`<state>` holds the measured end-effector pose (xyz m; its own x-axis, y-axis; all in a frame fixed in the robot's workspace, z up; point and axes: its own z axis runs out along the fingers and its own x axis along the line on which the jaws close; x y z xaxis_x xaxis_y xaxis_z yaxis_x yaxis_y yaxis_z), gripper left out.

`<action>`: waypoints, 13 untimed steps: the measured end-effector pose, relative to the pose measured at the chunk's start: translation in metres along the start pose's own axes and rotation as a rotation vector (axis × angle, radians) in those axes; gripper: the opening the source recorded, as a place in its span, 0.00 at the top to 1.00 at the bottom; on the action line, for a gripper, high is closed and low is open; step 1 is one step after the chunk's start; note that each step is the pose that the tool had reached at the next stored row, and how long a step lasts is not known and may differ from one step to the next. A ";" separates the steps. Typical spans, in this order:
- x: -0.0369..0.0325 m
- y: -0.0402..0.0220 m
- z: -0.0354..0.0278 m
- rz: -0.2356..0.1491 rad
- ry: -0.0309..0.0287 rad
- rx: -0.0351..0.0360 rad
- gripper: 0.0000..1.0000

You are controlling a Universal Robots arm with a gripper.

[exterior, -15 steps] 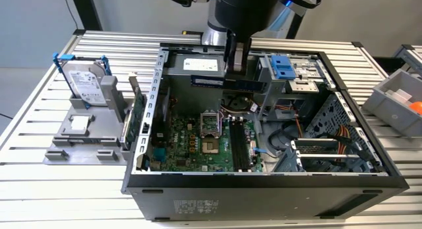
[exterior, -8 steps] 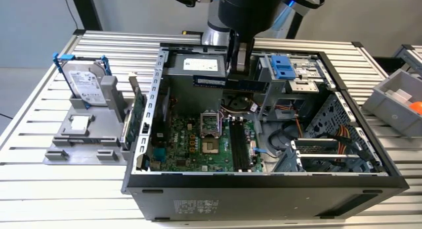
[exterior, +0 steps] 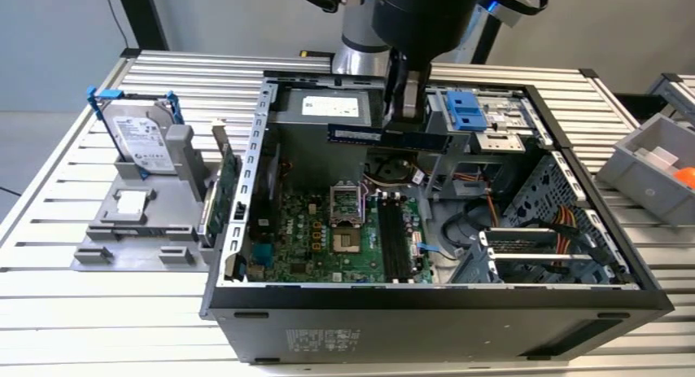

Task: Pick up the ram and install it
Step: 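Pick up the ram and move it above insertion slot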

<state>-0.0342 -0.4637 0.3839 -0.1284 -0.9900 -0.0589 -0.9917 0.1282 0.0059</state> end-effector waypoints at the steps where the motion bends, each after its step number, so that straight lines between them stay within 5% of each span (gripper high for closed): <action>1: -0.0001 -0.0009 0.0000 -0.001 0.0000 0.0000 1.00; 13: -0.0016 -0.0119 0.0000 -0.010 0.0001 -0.0006 1.00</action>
<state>-0.0221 -0.4637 0.3840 -0.1182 -0.9912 -0.0589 -0.9930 0.1181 0.0059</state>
